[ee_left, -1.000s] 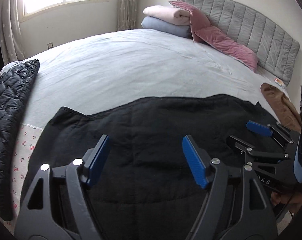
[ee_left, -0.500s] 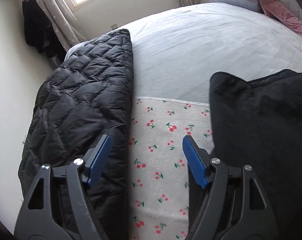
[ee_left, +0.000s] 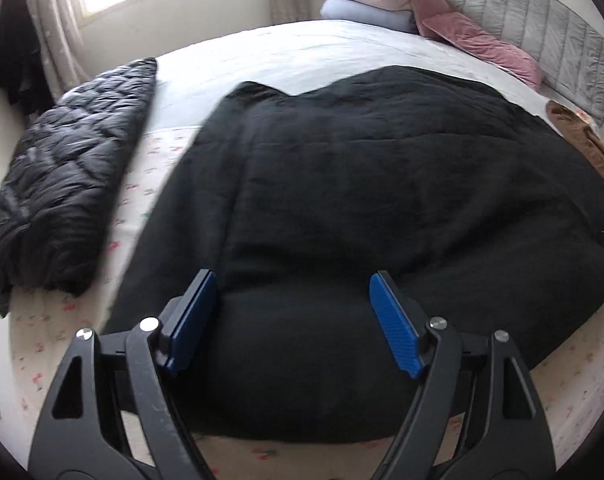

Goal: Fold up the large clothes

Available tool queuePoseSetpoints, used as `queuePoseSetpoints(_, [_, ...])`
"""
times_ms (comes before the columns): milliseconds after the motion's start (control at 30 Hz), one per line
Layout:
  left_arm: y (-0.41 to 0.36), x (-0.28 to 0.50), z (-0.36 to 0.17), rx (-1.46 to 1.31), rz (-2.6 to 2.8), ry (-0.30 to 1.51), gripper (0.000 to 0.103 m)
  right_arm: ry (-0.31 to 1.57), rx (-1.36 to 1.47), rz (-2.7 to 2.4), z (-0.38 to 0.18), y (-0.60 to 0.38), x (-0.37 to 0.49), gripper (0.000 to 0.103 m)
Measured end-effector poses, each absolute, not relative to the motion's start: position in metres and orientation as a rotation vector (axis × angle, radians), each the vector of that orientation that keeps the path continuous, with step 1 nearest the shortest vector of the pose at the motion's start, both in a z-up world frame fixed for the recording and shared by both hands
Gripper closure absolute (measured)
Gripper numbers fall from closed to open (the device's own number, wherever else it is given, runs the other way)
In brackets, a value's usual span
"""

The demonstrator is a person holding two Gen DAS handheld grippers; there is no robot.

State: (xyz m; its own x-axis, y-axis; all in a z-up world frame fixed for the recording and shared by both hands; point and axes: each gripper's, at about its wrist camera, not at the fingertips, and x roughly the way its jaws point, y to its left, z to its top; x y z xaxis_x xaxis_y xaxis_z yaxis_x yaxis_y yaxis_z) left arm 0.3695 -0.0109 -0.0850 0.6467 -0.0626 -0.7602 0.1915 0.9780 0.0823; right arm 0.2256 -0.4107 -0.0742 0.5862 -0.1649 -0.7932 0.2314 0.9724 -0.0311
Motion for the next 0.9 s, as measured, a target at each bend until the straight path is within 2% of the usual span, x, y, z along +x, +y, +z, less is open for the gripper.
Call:
queuePoseSetpoints(133, [0.025,0.354,-0.077,0.139,-0.072,0.893,0.022,0.917,0.085,-0.396,-0.072,-0.452,0.183,0.033])
queuePoseSetpoints(367, [0.025,0.287,-0.034,0.037,-0.012,0.923,0.022,0.868,0.092,-0.391,-0.033,-0.409,0.114,0.032])
queuePoseSetpoints(500, [-0.002,0.241,-0.022,0.011,-0.062,0.975,0.021,0.832,0.095,-0.322,-0.007,-0.357,0.083,0.023])
queuePoseSetpoints(600, [-0.021,0.210,-0.017,-0.001,-0.124,0.991,0.013,0.831,0.103,-0.296,-0.001,-0.322,0.070,0.015])
queuePoseSetpoints(667, [-0.034,0.194,-0.017,0.017,-0.135,0.975,0.001,0.829,0.078,-0.280,-0.001,-0.296,0.063,0.014])
queuePoseSetpoints(900, [-0.069,0.164,-0.043,0.085,-0.118,0.983,0.001,0.896,0.054,-0.227,-0.026,-0.249,0.058,0.013])
